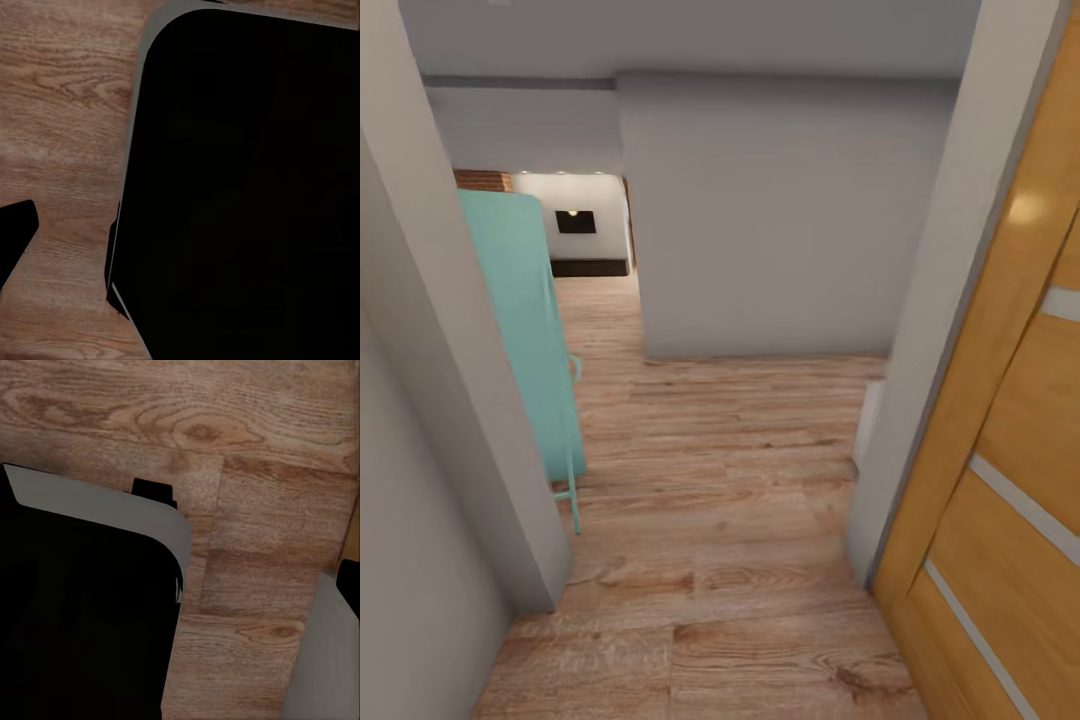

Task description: Move the two storage containers from the living room to the garage. In the garage, place one container on the floor and stack the other container on top of it (either order is fine).

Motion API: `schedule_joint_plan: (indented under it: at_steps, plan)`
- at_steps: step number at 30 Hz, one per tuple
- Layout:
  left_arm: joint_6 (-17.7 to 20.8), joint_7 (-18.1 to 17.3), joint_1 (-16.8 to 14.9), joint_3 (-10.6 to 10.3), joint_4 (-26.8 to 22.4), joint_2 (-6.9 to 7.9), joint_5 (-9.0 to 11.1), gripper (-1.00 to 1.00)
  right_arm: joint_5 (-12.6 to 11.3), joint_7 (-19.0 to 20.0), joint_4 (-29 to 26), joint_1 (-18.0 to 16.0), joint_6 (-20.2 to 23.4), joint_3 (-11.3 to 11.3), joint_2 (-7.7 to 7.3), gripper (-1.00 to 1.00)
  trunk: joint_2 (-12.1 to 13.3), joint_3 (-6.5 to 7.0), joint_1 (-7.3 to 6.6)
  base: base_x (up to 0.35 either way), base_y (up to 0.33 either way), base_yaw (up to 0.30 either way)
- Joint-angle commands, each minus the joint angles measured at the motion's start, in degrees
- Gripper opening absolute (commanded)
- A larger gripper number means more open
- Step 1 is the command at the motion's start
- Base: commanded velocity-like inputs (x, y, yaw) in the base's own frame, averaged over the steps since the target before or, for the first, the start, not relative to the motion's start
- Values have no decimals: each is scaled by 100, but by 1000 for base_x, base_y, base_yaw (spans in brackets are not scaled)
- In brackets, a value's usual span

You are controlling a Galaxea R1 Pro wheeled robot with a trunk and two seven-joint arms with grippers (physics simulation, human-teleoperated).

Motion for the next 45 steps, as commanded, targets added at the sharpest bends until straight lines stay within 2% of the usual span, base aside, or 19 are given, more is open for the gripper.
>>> schedule_joint_plan:
  at_steps: [1,11,45]
  plan:
    - [-14,-1,-2,7,1,0,29,100,-49,0,14,-5,-28,47,4,100,-2,-5,3,321,0,0]
    - [-16,4,-2,7,1,0,29,100,-51,1,14,-5,-26,42,4,100,-2,-5,3,321,0,97]
    - [-2,-4,-2,7,1,-7,29,100,-49,1,14,-4,-35,40,-13,100,-2,-5,3,322,0,1]
